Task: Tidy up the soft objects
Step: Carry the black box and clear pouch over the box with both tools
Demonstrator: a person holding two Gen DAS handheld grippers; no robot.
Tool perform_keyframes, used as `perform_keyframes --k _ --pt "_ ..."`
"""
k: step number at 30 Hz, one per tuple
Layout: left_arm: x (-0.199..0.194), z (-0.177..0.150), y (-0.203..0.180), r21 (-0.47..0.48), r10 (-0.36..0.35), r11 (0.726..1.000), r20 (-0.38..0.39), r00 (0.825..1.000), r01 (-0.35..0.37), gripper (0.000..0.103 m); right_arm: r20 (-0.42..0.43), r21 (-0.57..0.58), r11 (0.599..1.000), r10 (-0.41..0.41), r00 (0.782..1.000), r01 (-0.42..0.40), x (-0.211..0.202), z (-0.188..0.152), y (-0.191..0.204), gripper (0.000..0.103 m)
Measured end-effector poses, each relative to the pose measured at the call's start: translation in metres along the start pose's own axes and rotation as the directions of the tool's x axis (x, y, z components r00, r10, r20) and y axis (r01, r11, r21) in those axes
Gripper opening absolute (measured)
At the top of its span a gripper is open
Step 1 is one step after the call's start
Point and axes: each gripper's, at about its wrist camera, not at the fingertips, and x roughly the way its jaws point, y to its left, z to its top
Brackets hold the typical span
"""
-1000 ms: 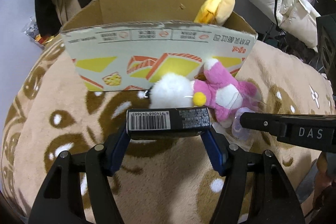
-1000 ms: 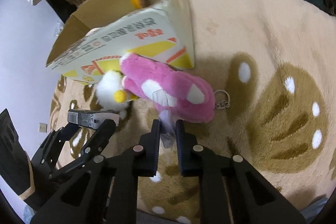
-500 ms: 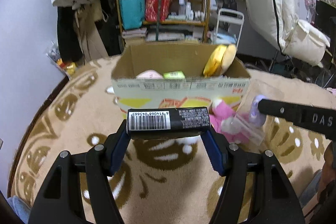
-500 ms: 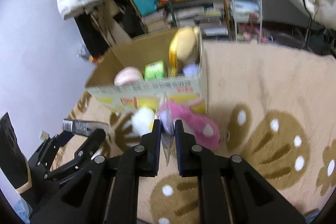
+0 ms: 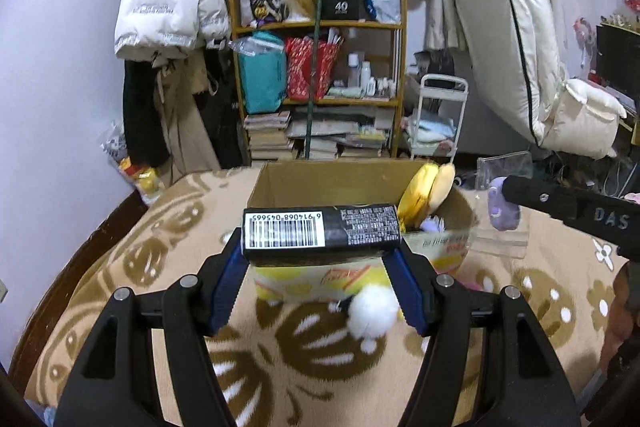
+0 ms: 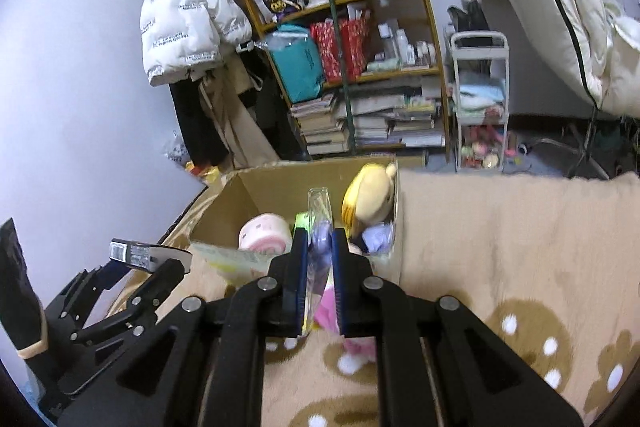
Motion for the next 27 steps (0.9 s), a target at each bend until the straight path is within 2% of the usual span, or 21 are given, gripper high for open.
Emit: perform_keyframes --k 6,9,13,27 --pt "0.007 0.020 -0.003 0.036 -0.008 0.999 0.053 0.999 0.006 0.066 0.014 0.008 1.000 0.021 1.000 -0.021 0.010 0.012 -0.004 0.012" --pt "0.017 0.028 0.000 0.047 -0.023 0.999 0.056 0.998 0.020 0.066 0.028 -0.021 1.000 0.018 0.999 -0.017 0.016 0.020 -0.003 0.012" --pt "0.028 0.035 0.006 0.067 -0.006 0.998 0.071 0.997 0.002 0.066 0.038 -0.035 0.999 0.022 0.999 -0.021 0.021 0.028 -0.003 0.012" --pt "0.068 0.039 0.022 0.043 0.010 0.999 0.033 0.999 -0.011 0.066 0.066 -0.122 0.993 0.008 0.998 0.000 0.039 0.030 0.004 0.012"
